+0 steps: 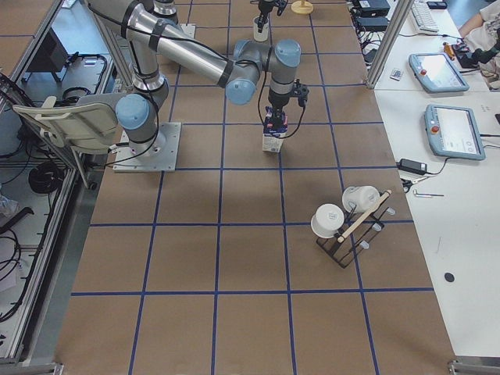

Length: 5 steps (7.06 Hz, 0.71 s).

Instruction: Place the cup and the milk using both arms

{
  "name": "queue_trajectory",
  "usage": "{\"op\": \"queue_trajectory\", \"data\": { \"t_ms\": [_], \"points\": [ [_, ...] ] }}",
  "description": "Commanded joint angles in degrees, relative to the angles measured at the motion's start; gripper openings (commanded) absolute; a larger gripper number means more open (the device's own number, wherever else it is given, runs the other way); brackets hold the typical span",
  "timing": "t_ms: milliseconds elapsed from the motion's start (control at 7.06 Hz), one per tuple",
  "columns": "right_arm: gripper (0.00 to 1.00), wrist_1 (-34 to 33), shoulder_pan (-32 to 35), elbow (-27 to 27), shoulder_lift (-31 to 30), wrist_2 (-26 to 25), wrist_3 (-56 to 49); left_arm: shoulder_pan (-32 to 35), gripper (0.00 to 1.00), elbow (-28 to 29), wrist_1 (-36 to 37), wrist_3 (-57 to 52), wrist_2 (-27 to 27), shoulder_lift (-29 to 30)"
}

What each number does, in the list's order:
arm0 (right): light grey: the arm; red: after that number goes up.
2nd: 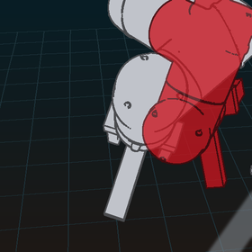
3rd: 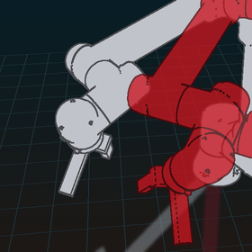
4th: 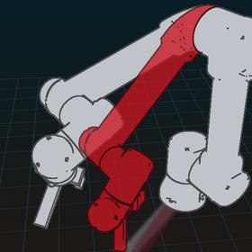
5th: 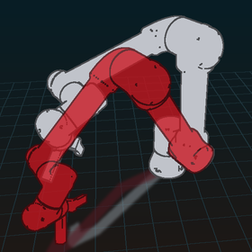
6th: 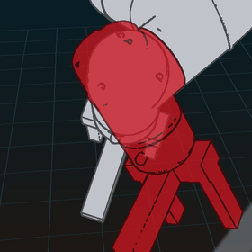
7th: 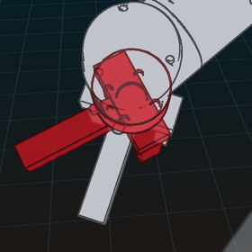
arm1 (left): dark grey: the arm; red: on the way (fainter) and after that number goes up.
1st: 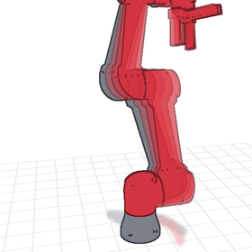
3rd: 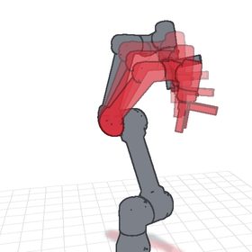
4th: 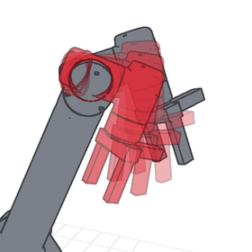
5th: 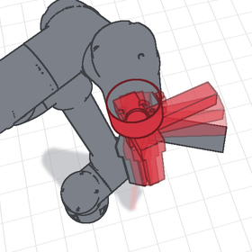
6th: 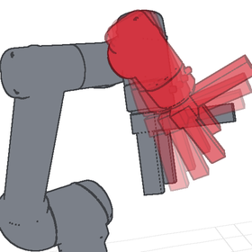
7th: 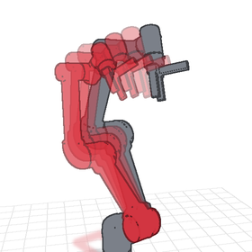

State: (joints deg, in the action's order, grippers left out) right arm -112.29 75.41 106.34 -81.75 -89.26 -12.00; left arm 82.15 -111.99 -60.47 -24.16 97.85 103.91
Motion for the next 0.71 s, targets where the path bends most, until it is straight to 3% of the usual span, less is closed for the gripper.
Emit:
{"op": "queue_trajectory", "data": {
  "t_ms": [0, 283, 567],
  "points": [
    [0.34, 0.5, 0.0, 0.2, -0.1, 0.1, 0.2, 0.6, 0.00, 1.7, 0.1, 0.8, -1.7, -1.0],
    [0.32, 1.5, 0.2, -0.3, -0.6, 1.7, -0.3, 2.6, 0.00, 3.8, -2.4, 6.5, -2.3, -2.2],
    [0.32, 4.8, 1.2, -3.8, -2.0, 2.2, -1.1, 8.1, 0.00, 4.1, -2.9, 17.1, -6.7, -4.1]
  ]
}}
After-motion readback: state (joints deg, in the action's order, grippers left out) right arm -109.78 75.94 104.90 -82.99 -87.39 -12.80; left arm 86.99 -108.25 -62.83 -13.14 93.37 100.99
